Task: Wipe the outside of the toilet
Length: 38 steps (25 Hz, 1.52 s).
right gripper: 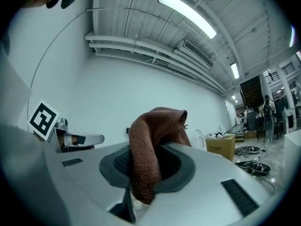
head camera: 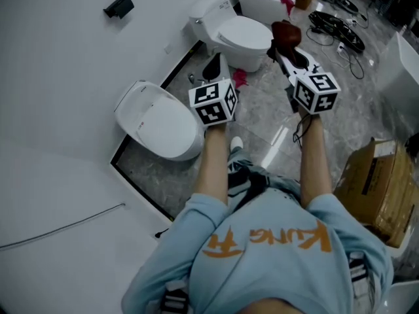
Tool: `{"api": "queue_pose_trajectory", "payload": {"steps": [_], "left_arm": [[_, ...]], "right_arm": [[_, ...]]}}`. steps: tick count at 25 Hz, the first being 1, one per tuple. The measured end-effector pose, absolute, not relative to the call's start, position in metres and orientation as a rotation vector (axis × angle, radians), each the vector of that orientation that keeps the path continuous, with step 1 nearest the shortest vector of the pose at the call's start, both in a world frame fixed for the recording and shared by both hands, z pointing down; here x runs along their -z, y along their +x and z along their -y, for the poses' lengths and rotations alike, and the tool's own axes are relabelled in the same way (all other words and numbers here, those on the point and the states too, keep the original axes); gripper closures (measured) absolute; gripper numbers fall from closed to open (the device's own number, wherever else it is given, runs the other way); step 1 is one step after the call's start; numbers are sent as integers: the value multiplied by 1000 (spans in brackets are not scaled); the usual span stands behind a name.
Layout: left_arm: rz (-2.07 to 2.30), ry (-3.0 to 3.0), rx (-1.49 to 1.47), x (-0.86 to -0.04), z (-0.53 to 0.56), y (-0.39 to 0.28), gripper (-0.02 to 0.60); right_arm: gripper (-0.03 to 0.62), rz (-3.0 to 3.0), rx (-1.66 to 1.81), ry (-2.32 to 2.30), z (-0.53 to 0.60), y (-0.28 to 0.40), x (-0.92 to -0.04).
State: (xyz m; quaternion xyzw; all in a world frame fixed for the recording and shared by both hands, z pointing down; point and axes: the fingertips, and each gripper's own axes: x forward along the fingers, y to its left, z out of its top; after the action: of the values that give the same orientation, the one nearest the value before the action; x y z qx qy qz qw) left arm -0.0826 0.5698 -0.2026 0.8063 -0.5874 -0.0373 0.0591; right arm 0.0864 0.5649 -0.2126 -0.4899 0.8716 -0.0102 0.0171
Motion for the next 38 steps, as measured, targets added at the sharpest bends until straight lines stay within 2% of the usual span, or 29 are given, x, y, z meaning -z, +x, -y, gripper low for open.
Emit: {"api": "queue_pose_trajectory", "payload": {"steps": [11, 22, 27, 38], "left_arm": [[1690, 2401, 133, 158, -424, -83, 581], [1591, 2222, -205, 15, -241, -135, 581], [1556, 2163, -245, -15, -158, -156, 581], [1419, 2101, -282, -77, -100, -130, 581]], "right_arm": [[523, -2650, 64, -1666, -442, 114, 182], [522, -2622, 490, -1729, -246, 59, 34], [522, -2634, 567, -1735, -162, 26, 6], [522, -2700, 713, -1809, -105, 28, -50]]}}
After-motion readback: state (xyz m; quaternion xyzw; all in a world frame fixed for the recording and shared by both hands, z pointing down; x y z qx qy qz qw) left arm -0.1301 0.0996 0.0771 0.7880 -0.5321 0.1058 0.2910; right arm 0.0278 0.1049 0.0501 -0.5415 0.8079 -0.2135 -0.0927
